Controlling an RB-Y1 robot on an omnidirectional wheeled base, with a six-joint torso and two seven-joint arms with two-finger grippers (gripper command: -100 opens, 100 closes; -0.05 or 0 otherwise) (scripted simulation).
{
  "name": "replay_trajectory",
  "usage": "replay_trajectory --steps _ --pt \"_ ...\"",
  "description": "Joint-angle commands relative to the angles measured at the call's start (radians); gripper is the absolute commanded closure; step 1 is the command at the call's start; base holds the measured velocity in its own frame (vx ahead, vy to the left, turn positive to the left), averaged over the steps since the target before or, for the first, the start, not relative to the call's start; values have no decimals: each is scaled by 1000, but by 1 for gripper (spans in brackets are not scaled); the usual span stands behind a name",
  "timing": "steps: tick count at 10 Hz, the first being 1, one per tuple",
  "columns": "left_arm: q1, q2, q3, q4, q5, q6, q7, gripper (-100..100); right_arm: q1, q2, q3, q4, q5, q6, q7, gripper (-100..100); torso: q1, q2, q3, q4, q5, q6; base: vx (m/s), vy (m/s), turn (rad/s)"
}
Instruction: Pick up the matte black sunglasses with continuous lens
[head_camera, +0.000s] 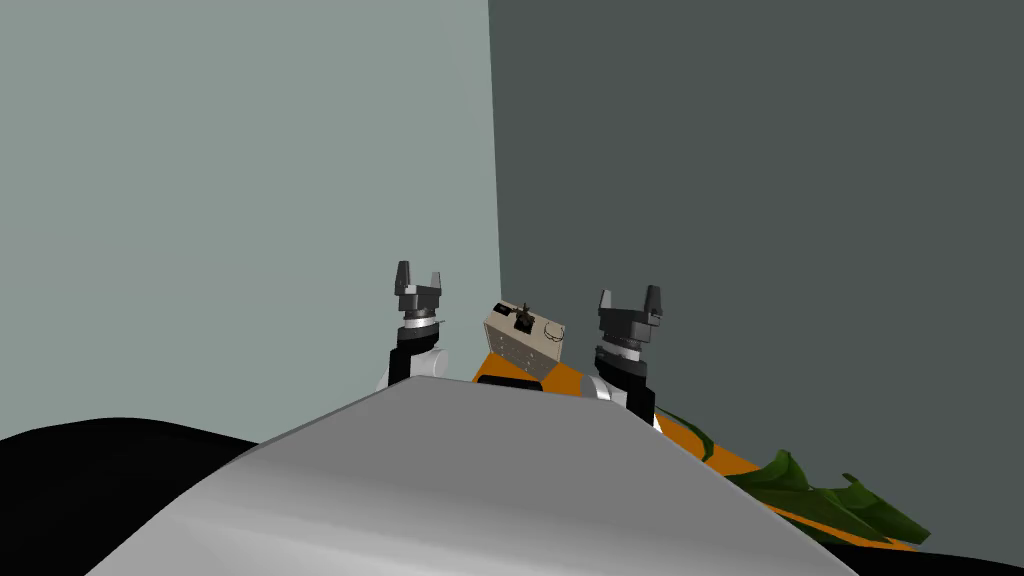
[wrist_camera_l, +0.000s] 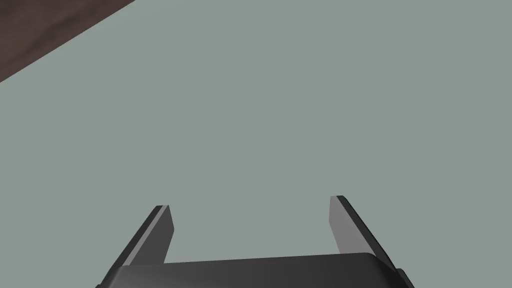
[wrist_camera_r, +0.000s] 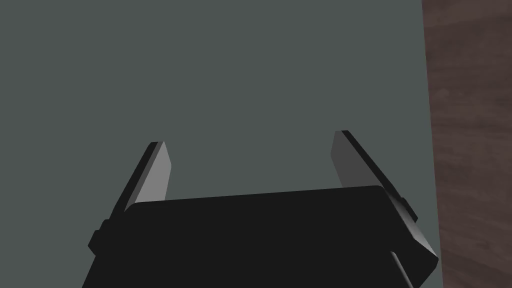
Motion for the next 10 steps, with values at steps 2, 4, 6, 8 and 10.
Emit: replay_trajectory --steps 2,4,6,8,10 --pt "0 0 0 0 0 0 0 0 -12 -34 12 38 69 41 -14 -100 -1 1 0 0 0 0 -24 -33 152" --pt "0 0 0 0 0 0 0 0 -24 -61 24 81 135 83 -26 -100 -3 2 1 0 -1 0 -39 -53 179" --pt "0 0 0 0 0 0 0 0 -32 -75 30 108 182 109 -32 -100 -4 3 2 1 -1 0 -36 -50 127" --pt "0 0 0 0 0 0 0 0 -40 -89 36 138 228 139 -38 -100 -2 1 1 0 -1 0 -17 -23 110" --pt "0 0 0 0 0 0 0 0 -49 -103 43 171 278 171 -43 -100 -2 0 0 0 -1 0 -16 -30 134"
